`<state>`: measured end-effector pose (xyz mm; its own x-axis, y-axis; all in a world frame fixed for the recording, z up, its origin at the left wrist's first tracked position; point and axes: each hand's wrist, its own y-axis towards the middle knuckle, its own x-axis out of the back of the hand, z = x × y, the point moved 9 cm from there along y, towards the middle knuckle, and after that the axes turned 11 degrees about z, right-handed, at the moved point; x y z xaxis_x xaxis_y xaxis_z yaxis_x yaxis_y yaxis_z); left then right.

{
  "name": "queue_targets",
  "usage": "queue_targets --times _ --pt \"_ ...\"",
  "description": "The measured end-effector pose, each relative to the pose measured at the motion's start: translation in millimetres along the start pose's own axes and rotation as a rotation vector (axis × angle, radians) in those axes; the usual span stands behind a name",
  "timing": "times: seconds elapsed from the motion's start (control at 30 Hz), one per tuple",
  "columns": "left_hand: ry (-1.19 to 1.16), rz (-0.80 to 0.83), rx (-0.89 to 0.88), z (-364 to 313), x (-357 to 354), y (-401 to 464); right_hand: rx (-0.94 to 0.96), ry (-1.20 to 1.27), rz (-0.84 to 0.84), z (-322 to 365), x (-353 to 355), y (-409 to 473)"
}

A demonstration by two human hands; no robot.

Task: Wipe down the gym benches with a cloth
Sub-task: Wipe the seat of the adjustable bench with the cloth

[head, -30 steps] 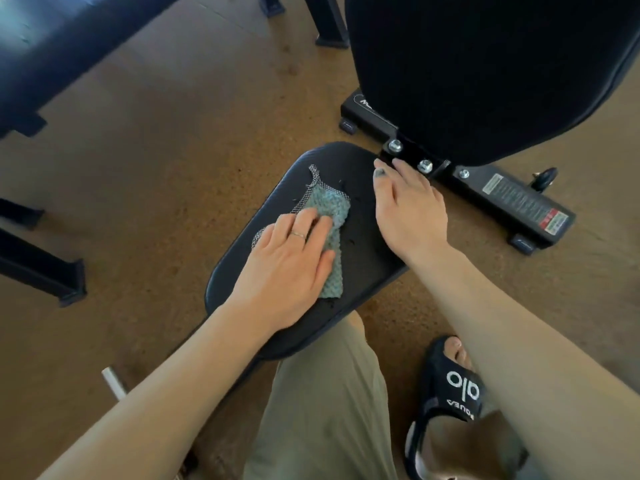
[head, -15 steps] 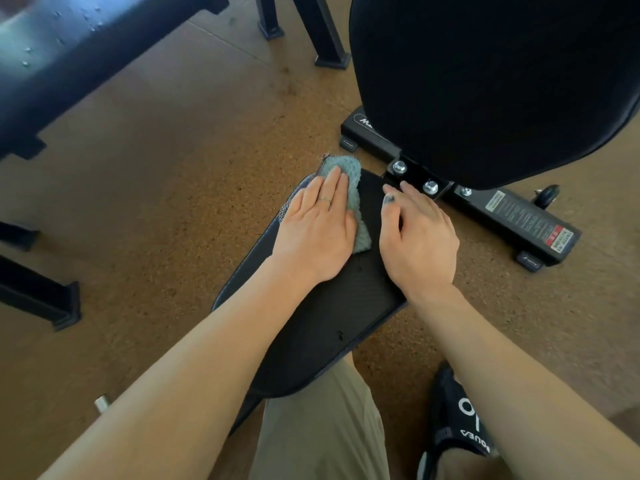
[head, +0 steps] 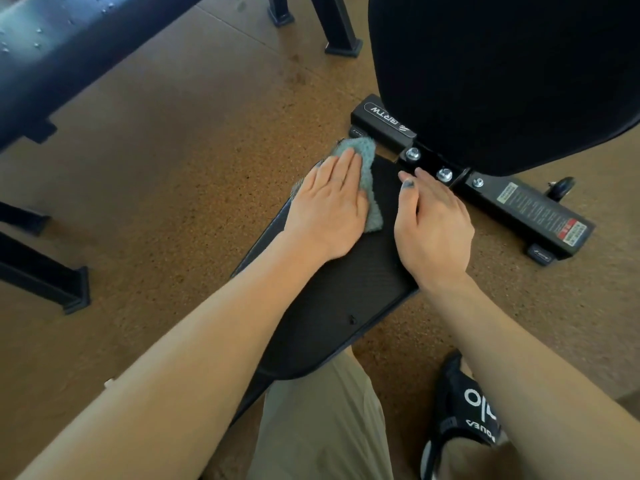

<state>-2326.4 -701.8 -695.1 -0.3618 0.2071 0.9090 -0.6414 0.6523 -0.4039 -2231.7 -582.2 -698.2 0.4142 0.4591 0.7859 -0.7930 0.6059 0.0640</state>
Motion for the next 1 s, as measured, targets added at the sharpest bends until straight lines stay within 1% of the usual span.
queue_targets --times 0.1,0.17,0.27,0.4,0.47,0.53,0.6,0.67,0.7,0.73,0.8,0.9,0.97,1.0 --pt "0.02 -0.016 -0.083 -1 -20 -71 0.001 -0.012 0.015 2 -2 0" --pt "0.04 0.015 -0.114 2 -27 -91 0.001 -0.007 0.011 3 -2 0" --pt "0.057 0.002 -0.06 7 -12 -50 -0.008 0.0 -0.001 2 0 0" --pt "-0.044 -0.015 0.059 12 14 33 -0.022 0.005 -0.002 1 1 0" --pt "-0.065 -0.018 0.081 12 14 38 -0.019 0.001 0.014 1 1 0" --pt "-0.06 -0.023 0.065 12 2 12 -0.008 0.006 0.027 1 0 0" --pt "-0.03 -0.019 0.027 14 -13 -35 -0.003 0.027 0.02 0 1 0" --pt "-0.003 0.01 0.005 15 -27 -78 -0.007 0.042 0.01 -1 0 1" --pt "0.004 0.029 0.001 16 -30 -85 -0.012 0.042 0.008 -1 0 1" --pt "0.016 0.035 0.006 18 -30 -82 -0.015 0.036 0.006 -1 0 1" --pt "0.03 -0.004 0.029 20 -19 -53 -0.015 0.019 0.009 1 0 1" --pt "-0.045 -0.015 0.074 20 1 11 -0.018 -0.004 0.035 1 1 1" --pt "-0.087 -0.033 0.101 22 6 27 -0.012 -0.022 0.073 1 0 -1" --pt "-0.1 -0.047 0.114 24 4 21 -0.003 -0.033 0.089 1 -2 -1"
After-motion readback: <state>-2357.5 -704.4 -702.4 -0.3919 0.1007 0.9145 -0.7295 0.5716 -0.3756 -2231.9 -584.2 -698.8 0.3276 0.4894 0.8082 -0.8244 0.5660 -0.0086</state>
